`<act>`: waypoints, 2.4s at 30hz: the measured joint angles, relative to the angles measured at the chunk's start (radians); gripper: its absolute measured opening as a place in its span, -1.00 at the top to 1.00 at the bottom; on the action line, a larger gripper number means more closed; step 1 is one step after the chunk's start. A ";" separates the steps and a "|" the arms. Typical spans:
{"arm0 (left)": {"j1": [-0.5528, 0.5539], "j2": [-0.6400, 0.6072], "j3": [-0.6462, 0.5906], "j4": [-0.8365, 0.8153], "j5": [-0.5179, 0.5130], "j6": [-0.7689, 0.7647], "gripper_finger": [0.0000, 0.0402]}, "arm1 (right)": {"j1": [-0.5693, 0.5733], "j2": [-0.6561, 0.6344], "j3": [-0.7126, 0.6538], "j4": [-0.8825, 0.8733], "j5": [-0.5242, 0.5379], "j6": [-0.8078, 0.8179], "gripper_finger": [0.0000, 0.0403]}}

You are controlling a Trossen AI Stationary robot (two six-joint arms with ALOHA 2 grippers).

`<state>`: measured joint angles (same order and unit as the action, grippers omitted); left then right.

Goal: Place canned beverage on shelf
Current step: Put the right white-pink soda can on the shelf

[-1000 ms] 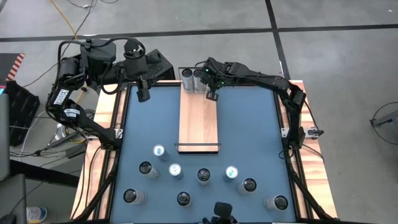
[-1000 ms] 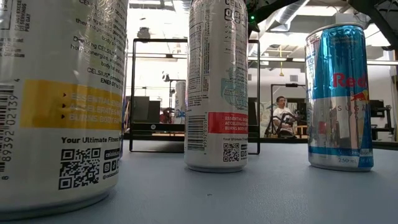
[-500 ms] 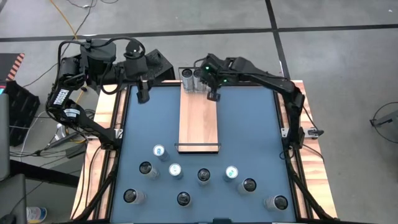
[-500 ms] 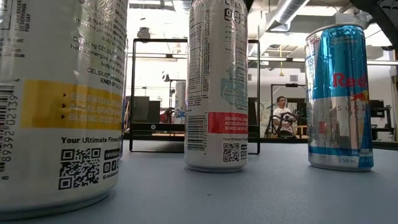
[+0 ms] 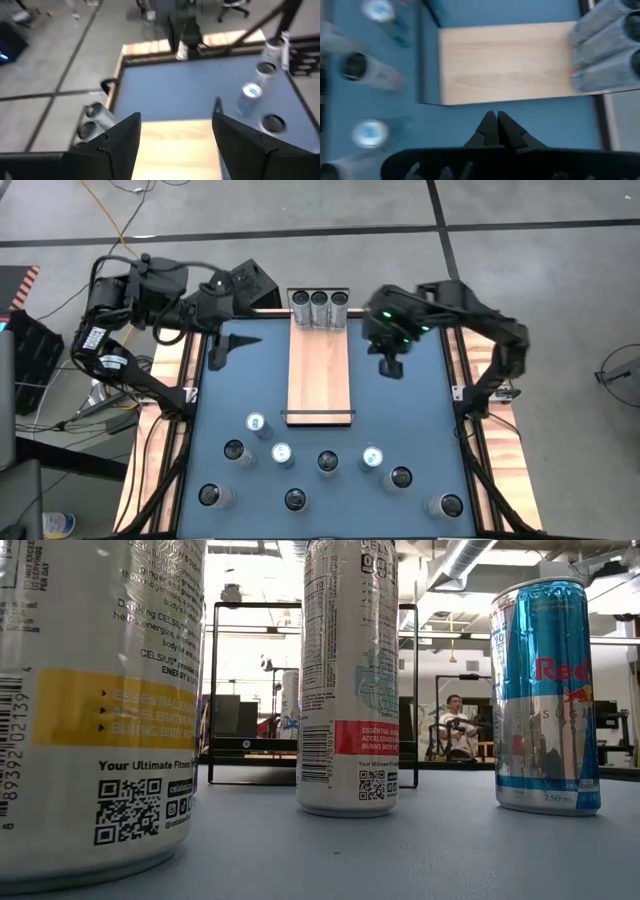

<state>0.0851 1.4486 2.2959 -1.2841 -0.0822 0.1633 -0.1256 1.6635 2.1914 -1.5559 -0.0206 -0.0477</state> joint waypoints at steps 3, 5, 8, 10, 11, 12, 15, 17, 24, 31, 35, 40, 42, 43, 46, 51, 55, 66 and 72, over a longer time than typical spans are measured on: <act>-0.060 0.002 0.000 -0.059 0.001 -0.031 -0.16 | 0.079 -0.056 -0.017 -0.018 -0.017 0.137 1.00; -0.099 0.004 0.000 -0.070 0.016 -0.040 -0.16 | 0.139 -0.078 -0.019 -0.012 -0.020 0.233 1.00; -0.151 0.005 0.000 -0.068 0.039 -0.043 -0.16 | 0.240 -0.090 -0.020 0.005 -0.016 0.342 1.00; -0.182 0.005 0.000 -0.067 0.040 -0.055 -0.16 | 0.310 -0.086 -0.021 0.022 0.006 0.411 0.99; -0.195 0.005 0.000 -0.067 0.040 -0.060 -0.16 | 0.342 -0.077 -0.020 0.031 0.023 0.439 0.98; -0.207 0.005 0.000 -0.068 0.040 -0.067 -0.16 | 0.376 -0.069 -0.020 0.037 0.038 0.464 0.96; -0.244 0.003 0.000 -0.075 0.041 -0.074 -0.16 | 0.461 -0.024 -0.021 0.057 0.108 0.523 0.80; -0.263 0.002 0.000 -0.086 0.050 -0.069 -0.16 | 0.498 0.015 -0.021 0.067 0.163 0.559 0.63; -0.307 0.002 0.000 -0.122 0.103 -0.055 -0.16 | 0.538 0.171 -0.021 0.144 0.205 0.588 -0.16; -0.348 0.002 -0.001 -0.116 0.151 -0.094 -0.16 | 0.524 0.313 -0.021 0.225 0.161 0.363 -0.64; -0.377 0.002 -0.001 -0.116 0.150 -0.156 -0.16 | 0.509 0.367 -0.021 0.246 0.105 0.310 -0.71; -0.418 0.002 -0.001 -0.101 0.120 -0.242 -0.16 | 0.510 0.423 -0.021 0.254 0.061 0.370 -0.72; -0.434 0.002 -0.001 -0.087 0.109 -0.266 -0.16 | 0.512 0.437 -0.020 0.263 0.044 0.458 -0.72; -0.443 0.002 -0.001 -0.079 0.104 -0.278 -0.16 | 0.512 0.440 -0.021 0.262 0.038 0.505 -0.72; -0.467 0.002 -0.002 -0.064 0.096 -0.309 -0.16 | 0.509 0.453 -0.018 0.291 0.036 0.638 -0.72; -0.512 0.002 -0.002 -0.035 0.076 -0.362 -0.16 | 0.509 0.475 -0.020 0.326 0.043 0.751 -0.72; -0.556 0.004 -0.002 -0.034 0.002 -0.385 -0.16 | 0.510 0.504 -0.020 0.343 0.055 0.802 -0.72; -0.610 0.010 -0.002 -0.024 -0.091 -0.419 -0.16 | 0.490 0.591 -0.020 0.323 0.088 0.902 -0.65; -0.610 0.009 -0.002 -0.001 -0.121 -0.421 -0.16 | 0.505 0.591 -0.020 0.290 0.113 0.907 -0.47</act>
<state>-0.5247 1.4578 2.2944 -1.2851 -0.2033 -0.2576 0.3791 2.2547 2.1715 -1.2663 0.0928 0.8593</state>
